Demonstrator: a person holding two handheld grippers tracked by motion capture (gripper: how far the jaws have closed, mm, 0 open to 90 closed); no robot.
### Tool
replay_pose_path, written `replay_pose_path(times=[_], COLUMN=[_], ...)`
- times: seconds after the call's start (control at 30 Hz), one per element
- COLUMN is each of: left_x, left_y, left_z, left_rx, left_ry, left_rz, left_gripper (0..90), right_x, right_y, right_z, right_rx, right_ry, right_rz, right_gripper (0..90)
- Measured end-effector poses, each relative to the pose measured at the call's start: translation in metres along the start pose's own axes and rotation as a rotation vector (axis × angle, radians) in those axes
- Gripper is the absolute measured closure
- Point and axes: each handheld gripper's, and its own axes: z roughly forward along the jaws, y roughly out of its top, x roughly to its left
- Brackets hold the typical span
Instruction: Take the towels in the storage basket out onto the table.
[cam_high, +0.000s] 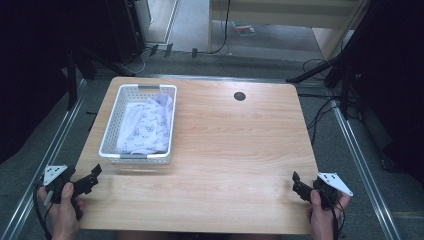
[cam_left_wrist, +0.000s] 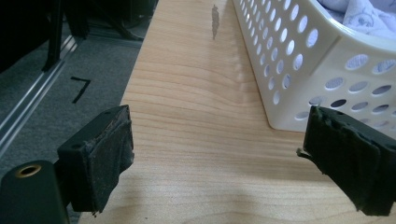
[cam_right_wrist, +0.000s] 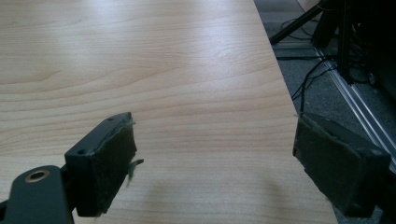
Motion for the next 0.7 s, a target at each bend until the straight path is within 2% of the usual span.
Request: replay_pose_path(times=[0.07,0.1,0.13,0.23,0.27,0.5,0.7], left_x=[-0.001,-0.003,-0.009,-0.013,-0.013,-0.007,-0.016], left_y=[0.000,-0.001,-0.002,-0.002,-0.002,0.005,0.017], left_z=[0.000,0.000,-0.001,-0.001,-0.001,-0.011,-0.025], left_rx=[0.003,0.000,-0.002,0.000,0.001,-0.013,-0.016], left_ry=[0.010,0.027,0.037,0.042,0.044,0.004,-0.006], left_rz=[0.008,0.026,0.071,0.104,0.103,0.026,0.015], left_gripper=[9.2,9.2,9.2,8.3,8.3,8.3,8.3], right_x=[0.000,0.000,-0.001,-0.001,-0.001,-0.001,-0.001], right_y=[0.000,0.000,0.000,0.000,0.000,0.001,0.001], right_z=[0.001,0.001,0.001,0.001,0.001,0.001,0.001], right_rx=[0.004,0.004,0.004,0.004,0.004,0.007,0.012], right_ry=[-0.001,-0.001,0.001,0.000,0.000,0.004,0.008], right_rz=[0.001,0.001,0.004,0.006,0.006,0.007,0.007], right_gripper=[13.7,13.7,13.6,13.7,13.7,13.7,13.7])
